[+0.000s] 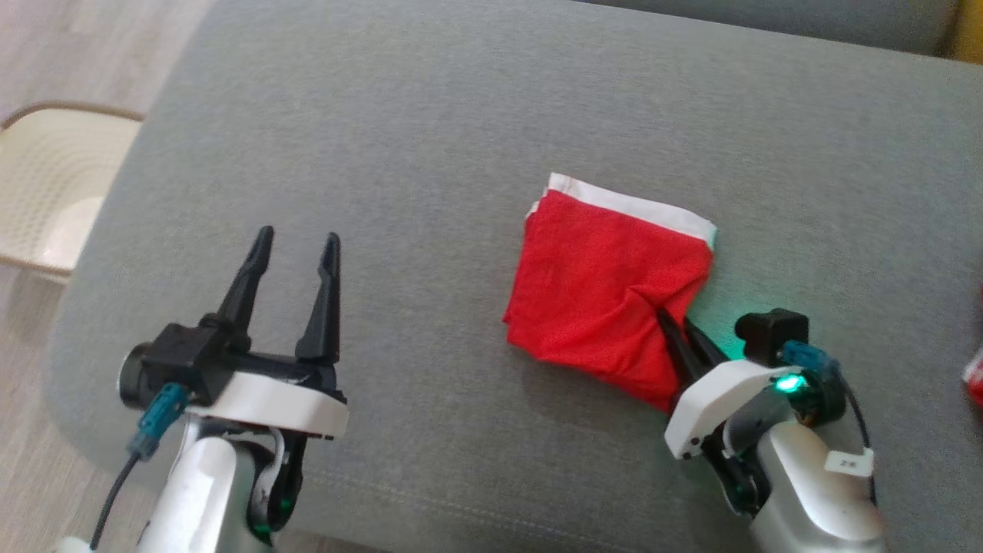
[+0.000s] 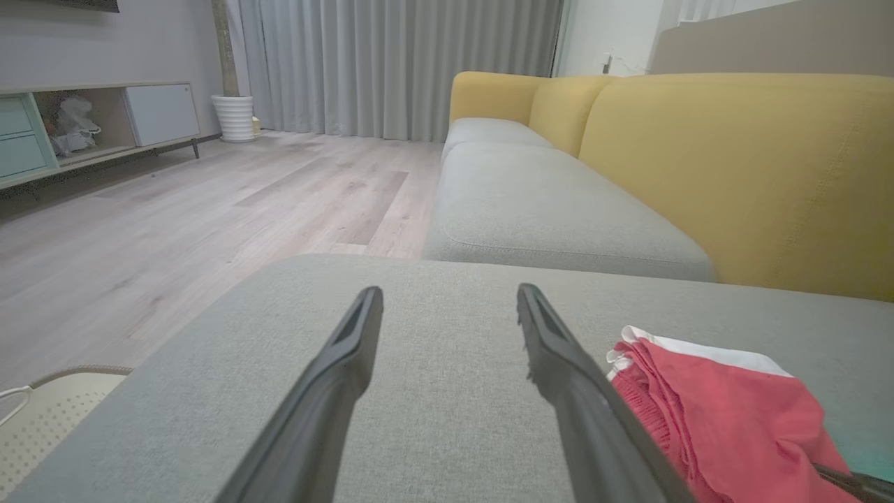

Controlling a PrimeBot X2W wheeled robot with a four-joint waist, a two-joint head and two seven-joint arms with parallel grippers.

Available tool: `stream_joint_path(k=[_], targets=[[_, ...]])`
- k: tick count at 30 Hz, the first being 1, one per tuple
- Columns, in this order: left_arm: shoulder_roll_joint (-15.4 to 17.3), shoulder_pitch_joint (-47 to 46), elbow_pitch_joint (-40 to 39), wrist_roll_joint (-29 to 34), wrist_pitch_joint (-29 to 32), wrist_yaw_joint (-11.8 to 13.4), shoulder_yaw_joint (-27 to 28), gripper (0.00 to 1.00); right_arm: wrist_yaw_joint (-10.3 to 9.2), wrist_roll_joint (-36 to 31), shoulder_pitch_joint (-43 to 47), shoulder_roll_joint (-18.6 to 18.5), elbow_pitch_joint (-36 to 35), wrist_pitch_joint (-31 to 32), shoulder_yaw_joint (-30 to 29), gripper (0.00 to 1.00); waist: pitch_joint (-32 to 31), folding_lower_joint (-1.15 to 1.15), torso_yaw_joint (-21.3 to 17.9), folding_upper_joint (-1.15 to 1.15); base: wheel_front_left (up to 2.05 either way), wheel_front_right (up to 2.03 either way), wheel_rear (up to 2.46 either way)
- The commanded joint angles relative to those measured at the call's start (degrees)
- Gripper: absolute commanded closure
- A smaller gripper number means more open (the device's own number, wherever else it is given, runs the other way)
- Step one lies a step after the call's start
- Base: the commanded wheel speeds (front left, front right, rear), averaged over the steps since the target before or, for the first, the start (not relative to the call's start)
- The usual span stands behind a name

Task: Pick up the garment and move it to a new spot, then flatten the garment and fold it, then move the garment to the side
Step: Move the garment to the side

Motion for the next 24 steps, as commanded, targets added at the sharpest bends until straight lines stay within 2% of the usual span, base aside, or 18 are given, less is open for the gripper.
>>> stream_joint_path(k=[1,7,13,16,24], targets=[[0.71,-1.65,-2.24,0.76,-0.69,-0.42,2.9,0.0,0.37,-0.41,0.55,0.24,-1.15,-0.13,2.41,1.0,0.03,0.0,-3.22,0.0,0.0,0.0,0.0],[0.86,-1.13,-2.96,1.64,-0.69,-1.05,4.1,0.0,0.37,-3.74,1.04,0.24,-5.38,0.74,4.63,1.0,0.18,0.0,-8.83,0.0,0.0,0.0,0.0],[1.25,-0.85,-3.97,2.23,-0.7,-1.84,5.19,0.0,0.37,-9.84,3.32,-1.14,-13.33,5.18,4.39,1.0,1.04,0.0,-15.76,0.0,0.0,0.0,0.0],[1.5,-0.96,-4.48,2.38,-0.7,-2.1,5.79,0.0,0.37,-10.86,3.98,-4.46,-18.5,8.76,5.07,1.0,1.87,0.0,-19.16,0.0,0.0,0.0,0.0],[1.94,-1.82,-5.66,2.59,-0.7,-2.9,6.59,0.0,0.37,-8.94,-0.02,-18.32,-30.11,18.48,7.7,1.0,4.86,0.0,-25.98,0.0,0.0,0.0,0.0]])
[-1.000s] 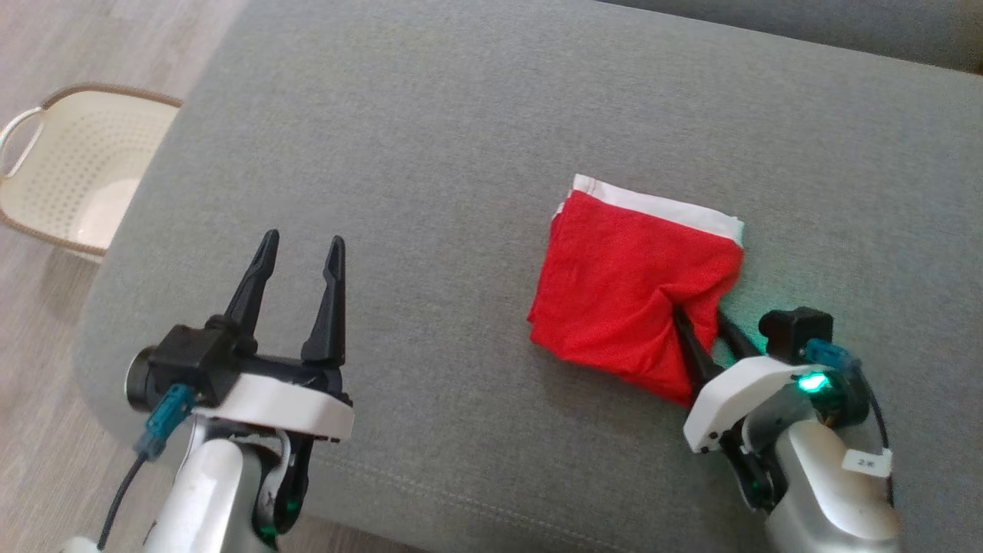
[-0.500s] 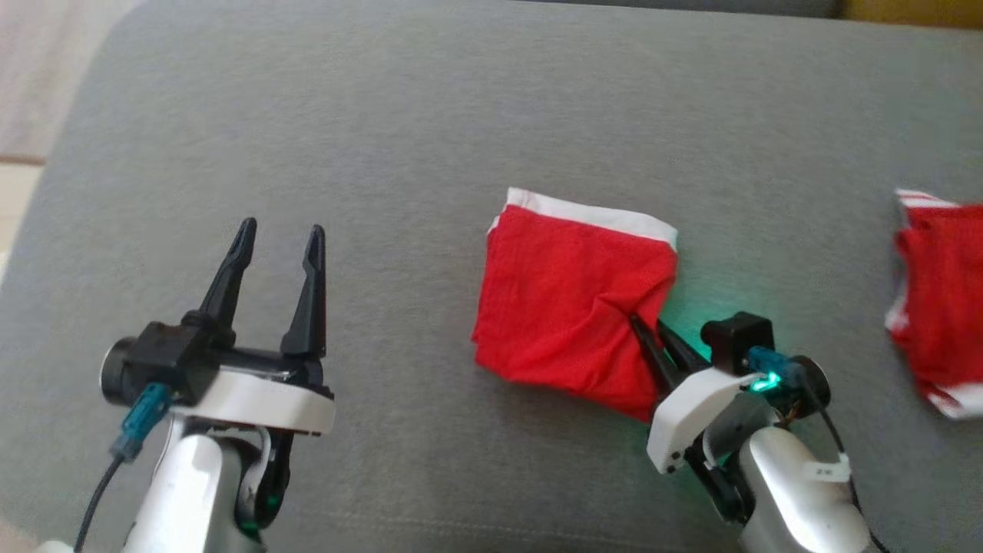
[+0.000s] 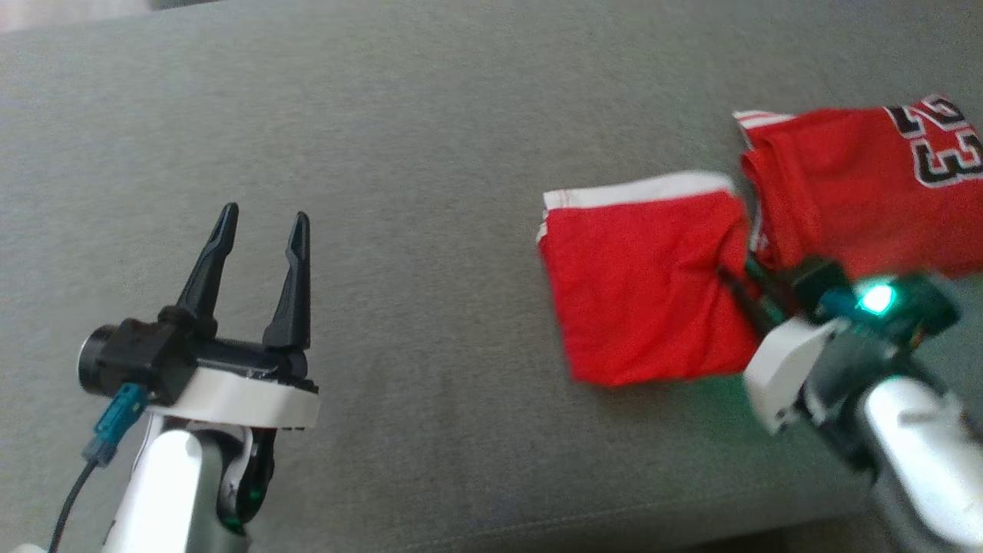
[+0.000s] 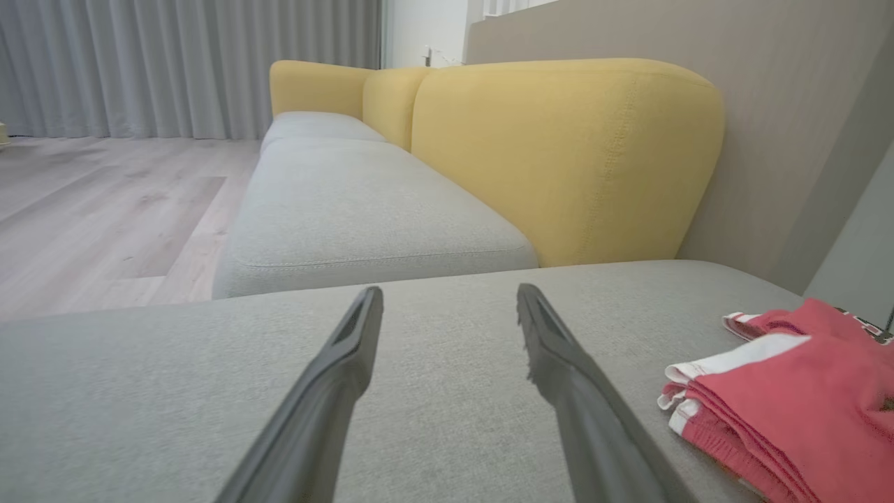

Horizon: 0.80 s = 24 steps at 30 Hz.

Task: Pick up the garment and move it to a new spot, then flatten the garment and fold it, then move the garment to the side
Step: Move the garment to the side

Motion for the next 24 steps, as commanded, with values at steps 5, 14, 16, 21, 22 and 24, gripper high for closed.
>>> stream_joint_path(k=[5,14,16,21,22,24], targets=[[1.34,-3.23,-2.7,0.71,-0.4,-0.87,2.14,0.0,0.37,2.9,-8.58,-10.68,-6.38,4.31,1.16,1.0,4.11,0.0,-4.25,0.0,0.0,0.0,0.0],[0.83,-5.42,-2.97,1.04,-0.4,-1.65,2.0,0.0,0.37,7.45,-15.61,-21.42,-7.79,10.16,-3.17,1.0,6.86,0.0,-4.68,0.0,0.0,0.0,0.0],[0.71,-5.76,-3.02,1.05,-0.4,-1.86,2.04,0.0,0.37,7.95,-16.17,-22.54,-7.9,11.28,-4.35,1.0,7.39,0.0,-4.58,0.0,0.0,0.0,0.0],[0.3,-6.48,-3.43,1.13,-0.4,-2.34,2.09,0.0,0.37,9.06,-15.77,-22.93,-6.99,14.56,-8.0,1.0,8.87,0.0,-4.22,0.0,0.0,0.0,0.0],[0.26,-6.69,-3.5,1.1,-0.4,-2.45,2.15,0.0,0.37,8.7,-15.38,-22.63,-6.83,15.26,-8.64,1.0,9.26,0.0,-4.13,0.0,0.0,0.0,0.0],[0.19,-7.19,-3.55,1.05,-0.4,-2.67,2.3,0.0,0.37,7.79,-14.75,-21.01,-6.52,15.9,-10.57,1.0,9.95,0.0,-3.99,0.0,0.0,0.0,0.0]])
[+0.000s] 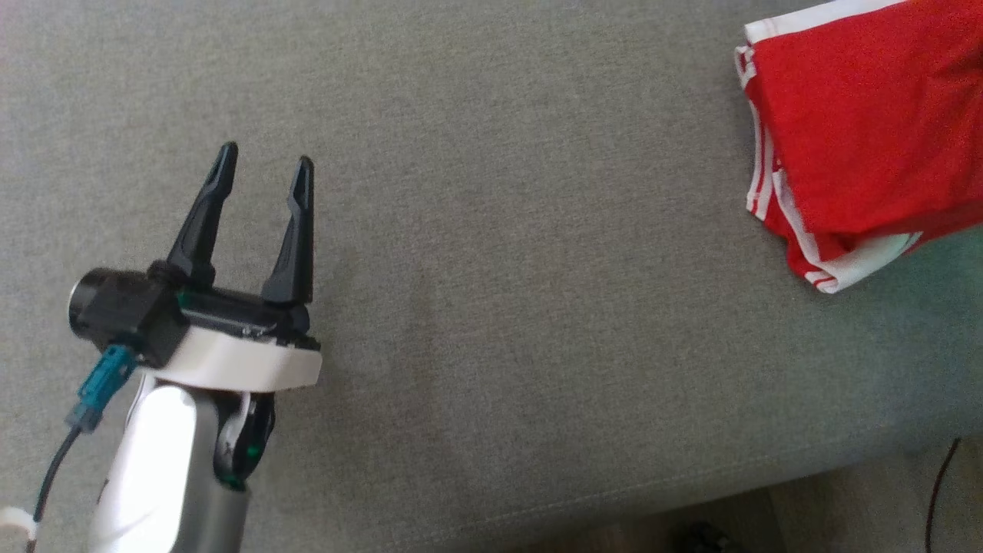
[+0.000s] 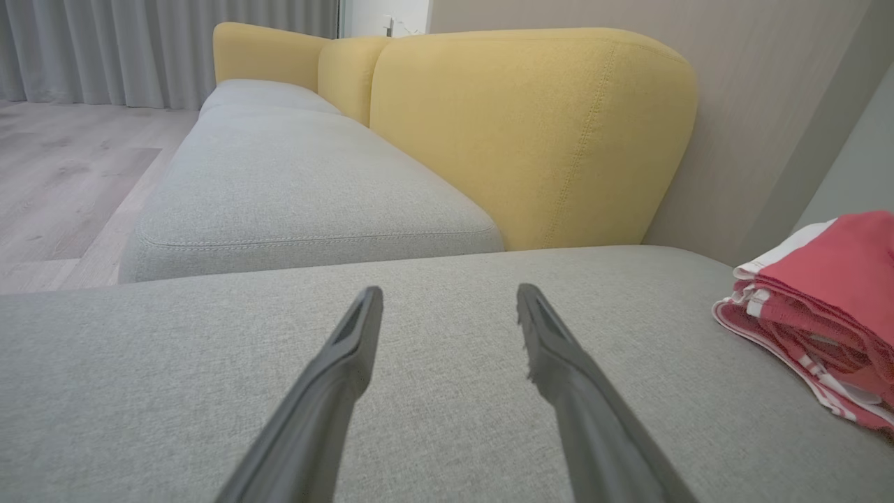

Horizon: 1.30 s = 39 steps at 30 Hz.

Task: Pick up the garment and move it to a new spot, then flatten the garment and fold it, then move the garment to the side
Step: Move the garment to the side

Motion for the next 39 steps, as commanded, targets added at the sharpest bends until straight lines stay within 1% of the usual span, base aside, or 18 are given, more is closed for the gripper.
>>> stream_joint_path(k=[1,5,11,14,15,16,17,18,24,26,29,34,36,37,39], targets=[[0.54,-2.06,-2.22,0.53,-0.29,-0.34,2.26,0.0,0.37,-0.72,0.88,-0.98,-1.41,0.31,-1.01,1.0,0.49,0.0,0.17,0.0,0.0,0.0,0.0],[0.29,-2.94,-2.16,0.51,-0.29,-0.77,2.35,0.0,0.37,-4.23,2.01,3.07,1.63,0.94,-5.87,1.0,1.66,0.0,0.5,0.0,0.0,0.0,0.0],[-0.14,-3.7,-1.8,0.45,-0.29,-1.31,2.36,0.0,0.37,-11.85,3.98,11.9,4.29,1.31,-13.49,1.0,2.48,0.0,1.07,0.0,0.0,0.0,0.0],[-0.32,-3.84,-1.67,0.38,-0.29,-1.52,2.45,0.0,0.37,-14.3,4.66,15.99,5.23,0.22,-16.65,1.0,2.65,0.0,1.33,0.0,0.0,0.0,0.0],[-0.39,-3.88,-1.58,0.36,-0.29,-1.58,2.46,0.0,0.37,-14.82,4.81,17.26,5.52,-0.54,-17.64,0.97,2.66,0.0,1.44,0.0,0.0,0.0,0.0],[-0.45,-3.9,-1.5,0.34,-0.29,-1.63,2.49,0.0,0.37,-15.28,4.96,18.41,5.88,-1.24,-18.61,0.71,2.63,0.0,1.53,0.0,0.0,0.0,0.0],[-0.52,-3.92,-1.43,0.32,-0.29,-1.68,2.5,0.0,0.37,-15.87,5.11,19.29,6.3,-1.95,-19.45,0.28,2.59,0.0,1.64,0.0,0.0,0.0,0.0],[-0.58,-3.92,-1.36,0.33,-0.29,-1.73,2.5,0.0,0.37,-16.06,5.12,20.25,6.53,-3.0,-20.16,0.0,2.52,0.0,1.74,0.0,0.0,0.0,0.0],[-0.69,-3.27,-0.68,0.38,-0.29,-1.92,3.04,0.0,0.37,-18.05,4.49,23.64,7.06,-10.38,-22.48,0.0,1.05,0.0,1.82,0.0,0.0,0.0,0.0],[-0.83,-2.82,-0.3,0.43,-0.29,-1.97,3.01,0.0,0.37,-18.58,3.92,24.35,7.01,-13.85,-23.53,0.0,0.13,0.0,2.0,0.0,0.0,0.0,0.0],[-1.01,-1.9,0.44,0.56,-0.29,-2.02,2.98,0.0,0.37,-19.3,3.66,26.71,5.48,-19.49,-23.92,0.0,-1.78,0.0,2.35,0.0,0.0,0.0,0.0],[-1.34,0.05,1.76,1.25,-0.29,-1.89,2.89,0.0,0.37,-18.67,6.64,32.34,-0.29,-26.82,-20.59,0.0,-5.35,0.0,3.77,0.0,0.0,0.0,0.0],[-1.43,0.83,2.19,1.39,-0.29,-1.69,3.15,0.0,0.37,-17.76,8.63,34.15,-2.42,-28.7,-18.54,0.0,-6.74,0.0,4.59,0.0,0.0,0.0,0.0],[-1.48,1.6,2.65,1.52,-0.29,-1.48,3.48,0.0,0.37,-17.09,10.79,35.5,-4.27,-30.16,-16.47,0.0,-8.14,0.0,5.54,0.0,0.0,0.0,0.0],[-1.5,2.44,2.9,1.69,-0.29,-1.09,3.89,0.0,0.37,-16.18,12.83,36.36,-5.32,-31.19,-14.36,0.0,-9.36,0.0,6.57,0.0,0.0,0.0,0.0]])
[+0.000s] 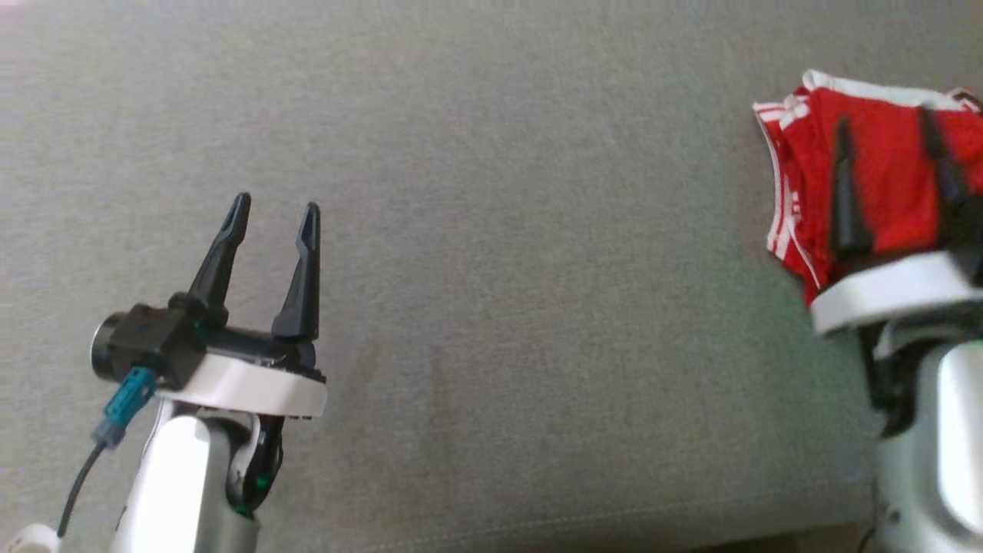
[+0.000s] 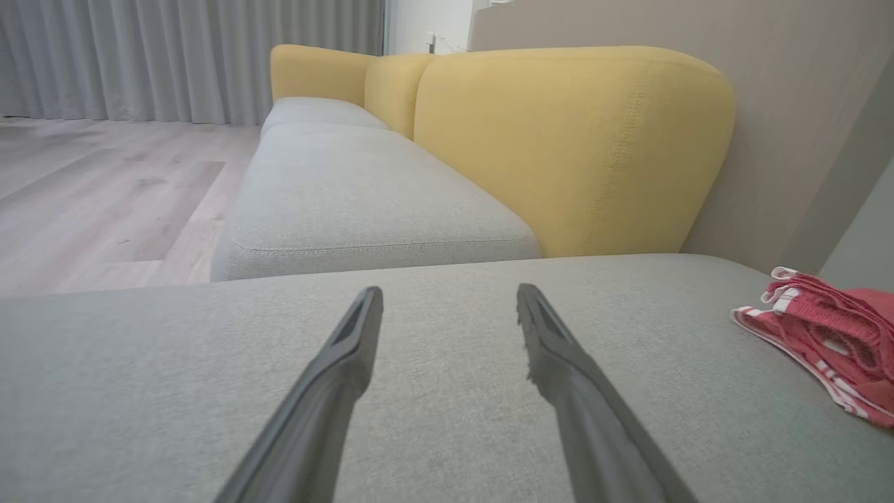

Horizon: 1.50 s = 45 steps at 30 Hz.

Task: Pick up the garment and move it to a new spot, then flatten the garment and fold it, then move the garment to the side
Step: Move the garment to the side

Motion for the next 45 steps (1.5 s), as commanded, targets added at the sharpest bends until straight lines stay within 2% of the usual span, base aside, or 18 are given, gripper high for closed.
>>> stream_joint_path(k=[1,6,10,16,31,45], targets=[[0.59,-0.05,-1.43,0.74,-0.29,0.48,2.39,0.0,0.37,1.32,0.8,0.62,-2.89,-1.19,2.81,0.0,-2.48,0.0,2.42,0.0,0.0,0.0,0.0],[0.86,1.5,-1.01,1.06,-0.29,1.32,3.44,0.0,0.37,3.35,4.42,1.21,-3.12,-2.56,6.57,0.0,-4.81,0.0,4.92,0.0,0.0,0.0,0.0],[1.48,3.28,-0.79,1.3,-0.29,2.05,4.5,0.0,0.37,7.93,7.5,1.27,-2.02,-3.94,9.5,0.0,-6.85,0.0,7.23,0.0,0.0,0.0,0.0],[2.75,6.5,-0.28,1.55,-0.29,2.19,4.97,0.0,0.37,11.06,11.19,1.29,0.59,-6.25,10.91,0.0,-9.81,0.0,8.83,0.0,0.0,0.0,0.0],[3.8,13.78,-0.32,2.17,0.64,2.99,3.41,0.0,0.37,12.11,19.73,1.3,-0.51,-6.44,7.67,0.0,-16.76,0.0,8.86,0.0,0.0,0.0,0.0],[4.07,16.11,-1.09,1.9,1.57,4.38,2.91,0.0,0.37,12.77,22.06,1.3,-2.0,-5.33,6.93,0.0,-18.67,0.0,8.59,0.0,0.0,0.0,0.0]])
